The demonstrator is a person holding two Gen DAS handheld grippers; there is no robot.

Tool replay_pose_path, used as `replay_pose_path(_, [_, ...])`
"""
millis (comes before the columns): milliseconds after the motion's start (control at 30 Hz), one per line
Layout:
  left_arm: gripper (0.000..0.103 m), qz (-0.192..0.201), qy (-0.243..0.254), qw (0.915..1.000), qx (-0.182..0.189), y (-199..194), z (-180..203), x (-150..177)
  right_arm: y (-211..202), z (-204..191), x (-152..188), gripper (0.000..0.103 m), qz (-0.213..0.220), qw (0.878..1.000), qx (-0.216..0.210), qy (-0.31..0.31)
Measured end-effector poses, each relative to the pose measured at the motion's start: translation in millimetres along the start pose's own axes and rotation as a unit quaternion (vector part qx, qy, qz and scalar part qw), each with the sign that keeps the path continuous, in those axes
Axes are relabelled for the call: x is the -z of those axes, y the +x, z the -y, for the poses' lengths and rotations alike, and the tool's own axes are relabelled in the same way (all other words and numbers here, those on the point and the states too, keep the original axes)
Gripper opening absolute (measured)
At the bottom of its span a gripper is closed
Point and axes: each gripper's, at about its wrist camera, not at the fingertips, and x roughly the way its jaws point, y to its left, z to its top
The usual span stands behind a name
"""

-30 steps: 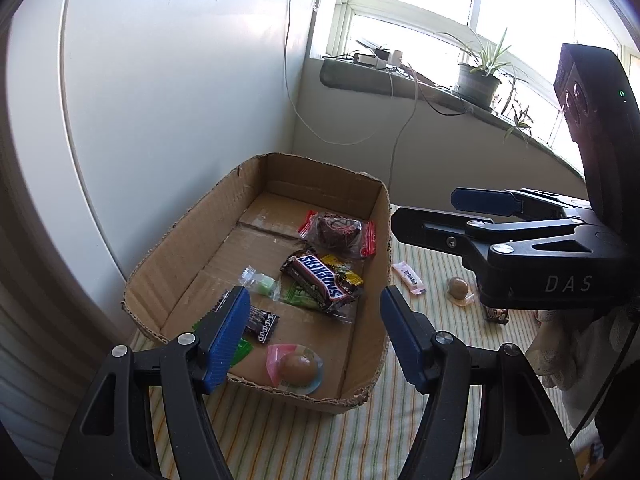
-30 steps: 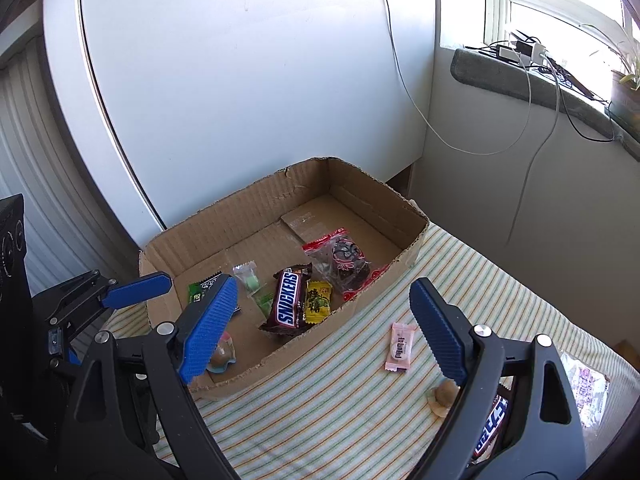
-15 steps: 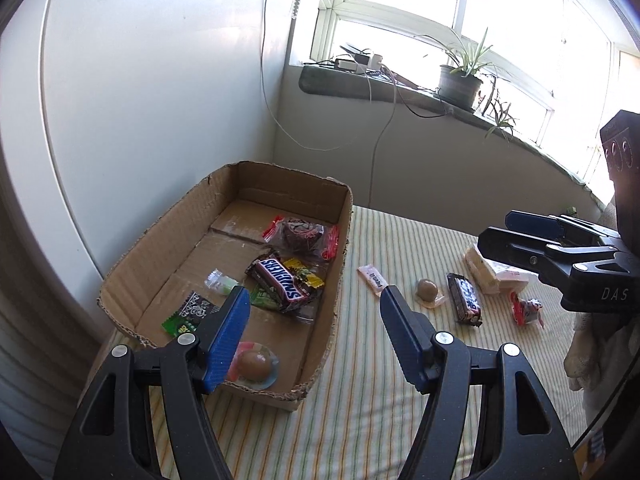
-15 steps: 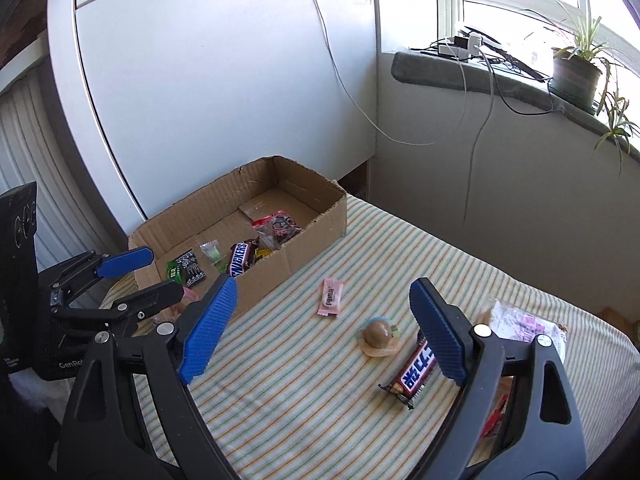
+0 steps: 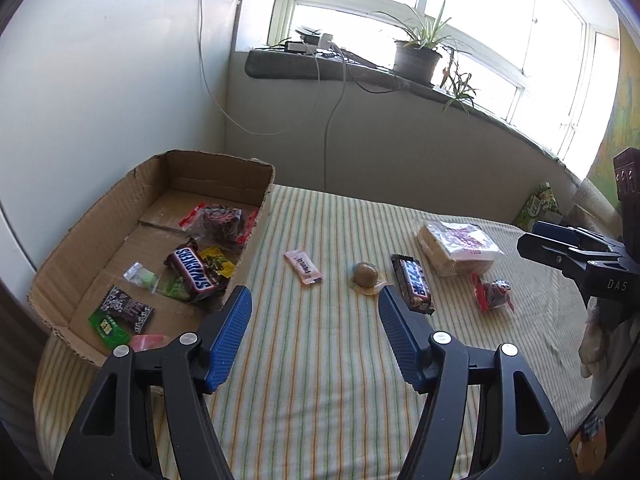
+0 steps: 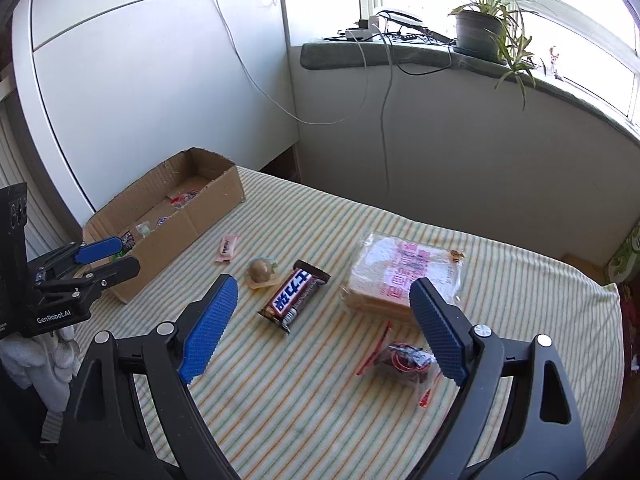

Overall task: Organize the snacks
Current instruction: 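Move both open tools back toward the remaining snacks, then grasp the red-ended clear candy bag with the right tool while the left tool grasps another round brown candy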

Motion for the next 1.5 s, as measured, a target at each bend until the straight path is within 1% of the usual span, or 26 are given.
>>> replay_pose_path(167, [0.063, -0.011, 0.005, 0.9998, 0.015, 10, 15, 1, -9, 34, 12, 0.090, -0.006, 0.999, 0.020, 0.026])
replay_pose_path(333, [0.061, -0.023, 0.009, 0.9993, 0.027, 21, 27, 2, -11, 59, 25, 0.090, -0.013, 0.998, 0.031, 0.047])
replay_pose_path(433, [0.055, -0.031, 0.005, 0.9990, 0.033, 29, 29, 3, -11, 68, 34, 0.090, -0.019, 0.998, 0.030, 0.056])
replay_pose_path(667, [0.044, -0.050, 0.001, 0.9978, 0.043, 51, 32, -1, 3, 66, 48, 0.090, -0.040, 0.998, 0.019, 0.044])
replay_pose_path(1067, [0.043, -0.077, 0.007, 0.9965, 0.031, 104, 38, -15, 38, 64, 53, 0.090, -0.070, 0.997, 0.010, 0.035])
replay_pose_path(1133, [0.043, -0.081, 0.009, 0.9963, 0.028, 111, 38, -15, 43, 65, 55, 0.088, -0.075, 0.996, 0.011, 0.035])
replay_pose_path(1233, [0.040, -0.089, 0.014, 0.9957, 0.024, 119, 39, -14, 51, 67, 57, 0.087, -0.083, 0.996, 0.010, 0.038])
replay_pose_path(1367, [0.040, -0.101, 0.014, 0.9945, 0.024, 130, 41, -13, 60, 69, 60, 0.086, -0.091, 0.995, 0.013, 0.040])
replay_pose_path(1433, [0.039, -0.104, 0.017, 0.9942, 0.023, 132, 42, -12, 62, 69, 60, 0.085, -0.094, 0.995, 0.010, 0.040])
replay_pose_path(1500, [0.035, -0.104, 0.017, 0.9943, 0.020, 133, 43, -13, 66, 68, 59, 0.082, -0.095, 0.995, 0.012, 0.037])
